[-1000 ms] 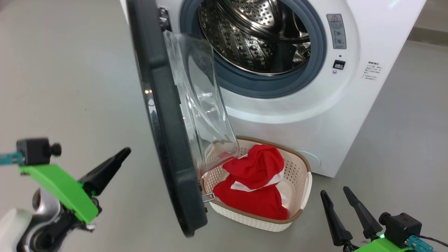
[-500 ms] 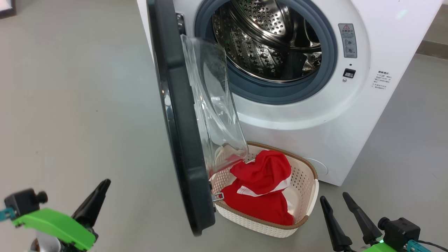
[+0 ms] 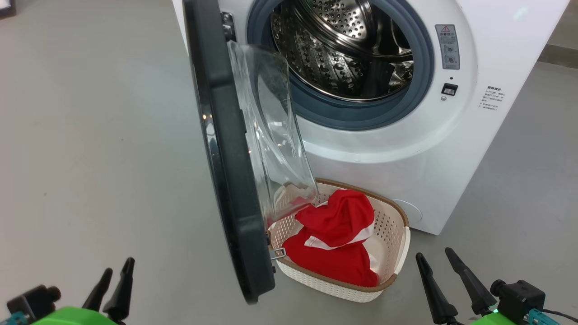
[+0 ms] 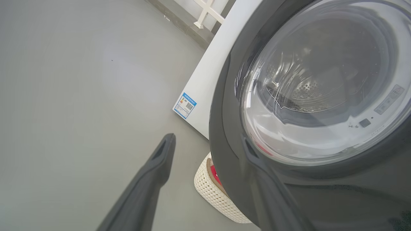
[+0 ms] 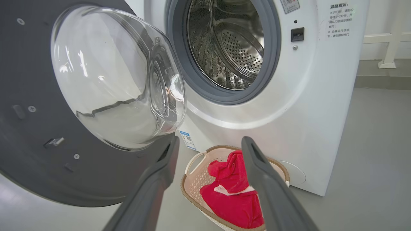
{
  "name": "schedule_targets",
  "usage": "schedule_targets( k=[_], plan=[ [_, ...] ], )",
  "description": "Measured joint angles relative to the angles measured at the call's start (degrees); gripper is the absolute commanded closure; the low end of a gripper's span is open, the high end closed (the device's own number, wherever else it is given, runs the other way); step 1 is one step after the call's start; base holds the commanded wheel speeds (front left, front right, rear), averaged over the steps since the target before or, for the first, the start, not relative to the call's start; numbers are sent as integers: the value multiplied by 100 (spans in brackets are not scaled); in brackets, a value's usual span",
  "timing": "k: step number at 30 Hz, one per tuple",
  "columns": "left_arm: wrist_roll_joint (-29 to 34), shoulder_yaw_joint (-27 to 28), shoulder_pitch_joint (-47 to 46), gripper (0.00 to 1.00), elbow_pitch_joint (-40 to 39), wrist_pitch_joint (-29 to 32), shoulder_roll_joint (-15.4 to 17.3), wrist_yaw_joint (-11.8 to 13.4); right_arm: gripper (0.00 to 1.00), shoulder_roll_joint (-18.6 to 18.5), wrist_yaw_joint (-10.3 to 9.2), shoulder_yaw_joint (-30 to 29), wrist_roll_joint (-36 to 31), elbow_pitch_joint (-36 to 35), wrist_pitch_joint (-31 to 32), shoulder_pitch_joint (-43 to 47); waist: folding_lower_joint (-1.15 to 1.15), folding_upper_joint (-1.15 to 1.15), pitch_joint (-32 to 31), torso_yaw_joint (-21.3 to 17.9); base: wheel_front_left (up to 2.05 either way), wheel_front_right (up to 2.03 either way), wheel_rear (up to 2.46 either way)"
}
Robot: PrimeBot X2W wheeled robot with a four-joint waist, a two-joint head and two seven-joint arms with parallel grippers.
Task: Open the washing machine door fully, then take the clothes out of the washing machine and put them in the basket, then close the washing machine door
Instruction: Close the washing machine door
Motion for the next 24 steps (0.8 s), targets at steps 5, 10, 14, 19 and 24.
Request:
schedule_targets(
  k=[5, 10, 14, 19, 24],
  plan=[
    [868, 597, 194, 0, 103, -55, -366, 4, 0, -13, 0, -53, 0, 0, 0, -3, 0, 0, 17, -40, 0, 0, 0],
    [2280, 1266, 485, 0, -221, -55, -772, 82, 0, -25, 0, -133, 0, -1, 0, -11, 0, 0, 41, -68, 0, 0, 0],
    [3286, 1751, 760, 0, -559, -55, -1149, 116, 0, -33, 0, -205, 0, -5, 0, -31, 0, 0, 49, -82, 0, 0, 0],
    [4330, 2281, 998, 0, -998, -55, -1506, 123, 0, -34, 0, -227, 0, -8, 0, -31, 0, 0, 15, -104, 0, 0, 0],
    [5183, 2615, 1207, 0, -1412, -55, -1769, 104, 0, -34, 0, -314, 0, -37, 0, -26, 0, 0, -42, -134, 0, 0, 0]
  ],
)
